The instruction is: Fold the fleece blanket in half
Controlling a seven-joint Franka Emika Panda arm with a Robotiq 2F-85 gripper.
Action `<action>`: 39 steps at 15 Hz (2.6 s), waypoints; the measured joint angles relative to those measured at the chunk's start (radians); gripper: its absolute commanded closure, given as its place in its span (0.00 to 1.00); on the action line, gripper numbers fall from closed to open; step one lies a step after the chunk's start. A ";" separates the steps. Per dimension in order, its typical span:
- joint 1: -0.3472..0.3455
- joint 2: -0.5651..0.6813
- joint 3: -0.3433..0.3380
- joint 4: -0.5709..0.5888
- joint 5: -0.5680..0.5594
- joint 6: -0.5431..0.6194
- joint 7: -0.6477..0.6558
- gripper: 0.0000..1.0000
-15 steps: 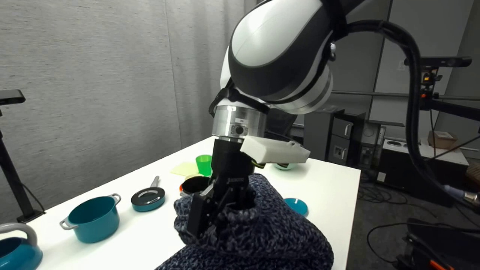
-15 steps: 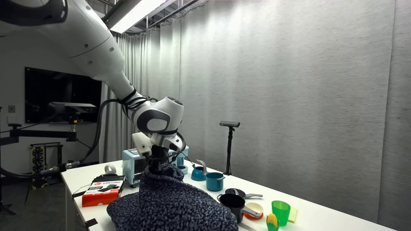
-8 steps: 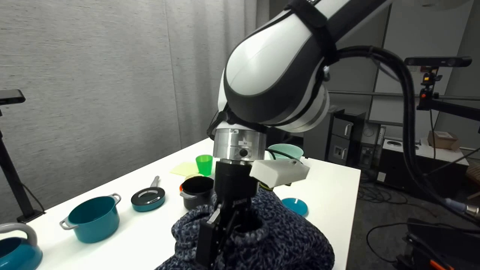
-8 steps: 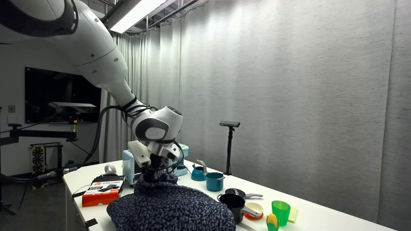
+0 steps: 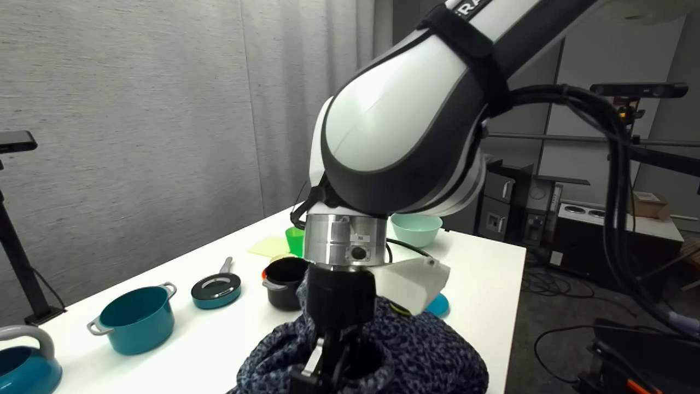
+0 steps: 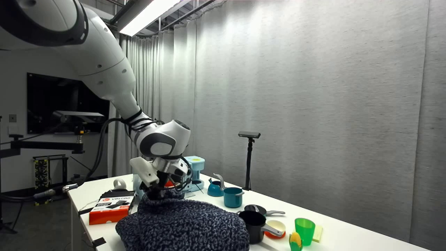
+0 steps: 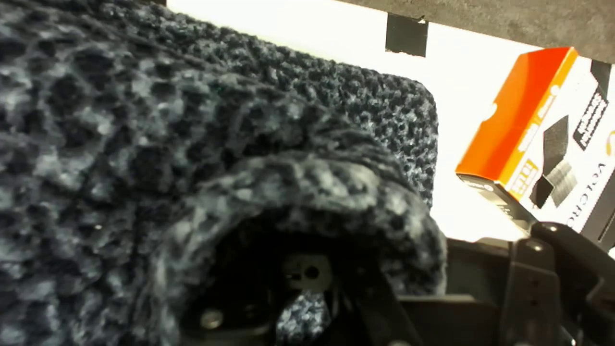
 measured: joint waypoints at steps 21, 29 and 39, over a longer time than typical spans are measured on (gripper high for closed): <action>0.054 0.070 0.065 -0.026 -0.084 0.252 -0.003 0.00; 0.062 0.064 0.068 -0.028 -0.097 0.333 0.123 0.00; 0.044 -0.163 -0.093 -0.025 -0.357 0.184 0.356 0.00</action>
